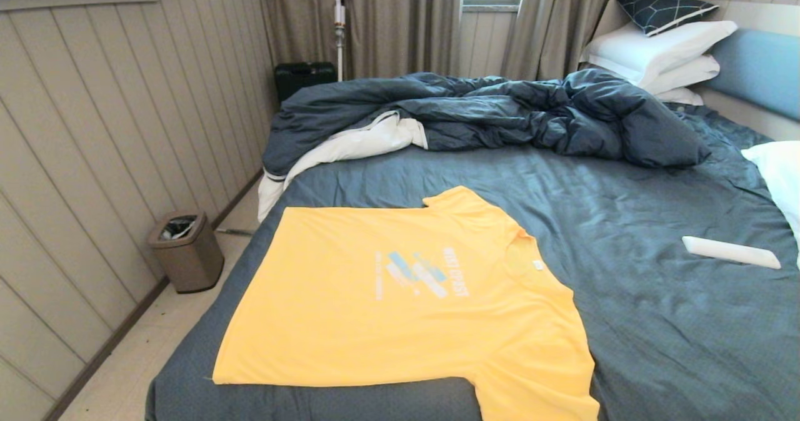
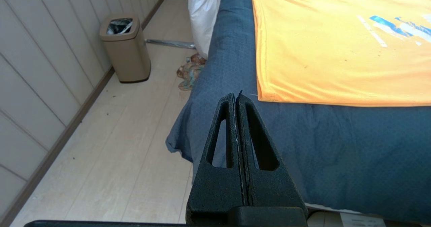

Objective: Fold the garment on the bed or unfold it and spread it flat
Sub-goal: Fold the yellow T-shirt

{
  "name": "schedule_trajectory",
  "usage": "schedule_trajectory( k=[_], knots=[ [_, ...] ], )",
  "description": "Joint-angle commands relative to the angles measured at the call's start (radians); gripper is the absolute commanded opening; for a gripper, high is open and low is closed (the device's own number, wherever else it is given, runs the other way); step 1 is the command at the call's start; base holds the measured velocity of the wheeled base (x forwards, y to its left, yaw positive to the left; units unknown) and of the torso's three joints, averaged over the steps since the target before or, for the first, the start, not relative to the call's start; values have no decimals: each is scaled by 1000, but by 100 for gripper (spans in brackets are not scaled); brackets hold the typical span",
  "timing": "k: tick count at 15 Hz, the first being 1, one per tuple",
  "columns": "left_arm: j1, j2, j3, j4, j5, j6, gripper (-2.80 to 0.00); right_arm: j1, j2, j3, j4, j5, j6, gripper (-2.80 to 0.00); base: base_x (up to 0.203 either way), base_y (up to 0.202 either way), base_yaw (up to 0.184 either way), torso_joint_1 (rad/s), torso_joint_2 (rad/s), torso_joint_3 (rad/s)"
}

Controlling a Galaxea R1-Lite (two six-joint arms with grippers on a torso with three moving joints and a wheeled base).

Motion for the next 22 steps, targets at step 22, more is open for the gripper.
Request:
schedule_trajectory(
  k=[22],
  knots=[
    [0,1117,-755,79,-313,-247,-280,74,1060,-802,174,28,419,-280,0,0,0,0,0,0]
  ],
)
